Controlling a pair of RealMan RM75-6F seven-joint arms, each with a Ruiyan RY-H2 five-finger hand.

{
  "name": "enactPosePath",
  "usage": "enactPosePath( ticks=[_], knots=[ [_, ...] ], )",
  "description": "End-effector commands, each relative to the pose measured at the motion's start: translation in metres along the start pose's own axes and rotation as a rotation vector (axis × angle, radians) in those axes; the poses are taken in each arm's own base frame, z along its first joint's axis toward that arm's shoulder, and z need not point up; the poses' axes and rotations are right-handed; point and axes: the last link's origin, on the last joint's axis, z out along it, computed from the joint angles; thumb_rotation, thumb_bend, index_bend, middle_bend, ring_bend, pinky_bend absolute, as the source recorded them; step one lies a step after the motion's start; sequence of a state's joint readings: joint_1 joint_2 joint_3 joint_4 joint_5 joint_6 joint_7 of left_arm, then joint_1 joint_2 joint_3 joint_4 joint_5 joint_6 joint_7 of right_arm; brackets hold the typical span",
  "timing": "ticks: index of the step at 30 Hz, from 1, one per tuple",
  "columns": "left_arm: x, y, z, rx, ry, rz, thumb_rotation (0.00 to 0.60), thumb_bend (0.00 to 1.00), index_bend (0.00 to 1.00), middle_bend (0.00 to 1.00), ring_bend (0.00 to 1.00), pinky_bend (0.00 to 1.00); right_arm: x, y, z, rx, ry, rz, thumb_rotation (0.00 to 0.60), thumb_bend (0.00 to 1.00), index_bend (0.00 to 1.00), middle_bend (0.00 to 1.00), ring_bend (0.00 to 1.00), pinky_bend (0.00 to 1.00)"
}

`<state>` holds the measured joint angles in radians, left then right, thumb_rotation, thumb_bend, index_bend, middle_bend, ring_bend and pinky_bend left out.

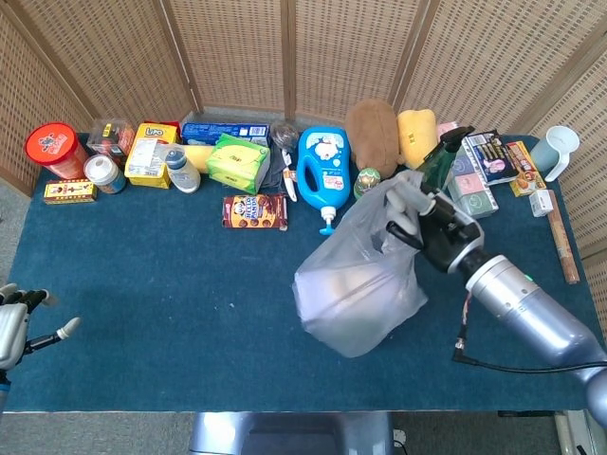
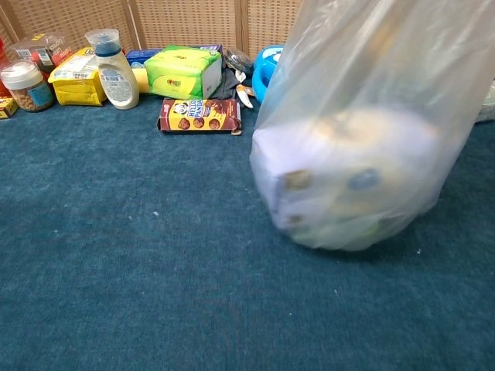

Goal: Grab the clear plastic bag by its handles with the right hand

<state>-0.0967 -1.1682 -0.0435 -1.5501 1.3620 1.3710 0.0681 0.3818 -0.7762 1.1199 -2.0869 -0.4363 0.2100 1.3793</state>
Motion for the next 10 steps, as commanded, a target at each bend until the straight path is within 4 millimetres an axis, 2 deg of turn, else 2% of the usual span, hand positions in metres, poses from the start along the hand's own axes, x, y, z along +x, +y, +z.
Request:
enactPosePath(
  ticks=[1, 10],
  knots=[
    [0.0019, 0.0, -0.0024, 0.001, 0.004, 0.003, 0.0, 0.11, 0.41, 0.42, 0.34, 0.16, -0.0041, -0.0106, -0.0086, 0.017, -0.021, 0.028, 0.599, 0.44, 0.57, 0.7, 0.86, 1.0],
    [0.0058, 0.001, -0.0051, 0.004, 0.013, 0.008, 0.0, 0.11, 0.41, 0.42, 0.34, 0.16, -0.005, -0.0205, -0.0141, 0.036, -0.048, 0.046, 0.6, 0.44, 0.57, 0.7, 0.86, 1.0]
  ],
)
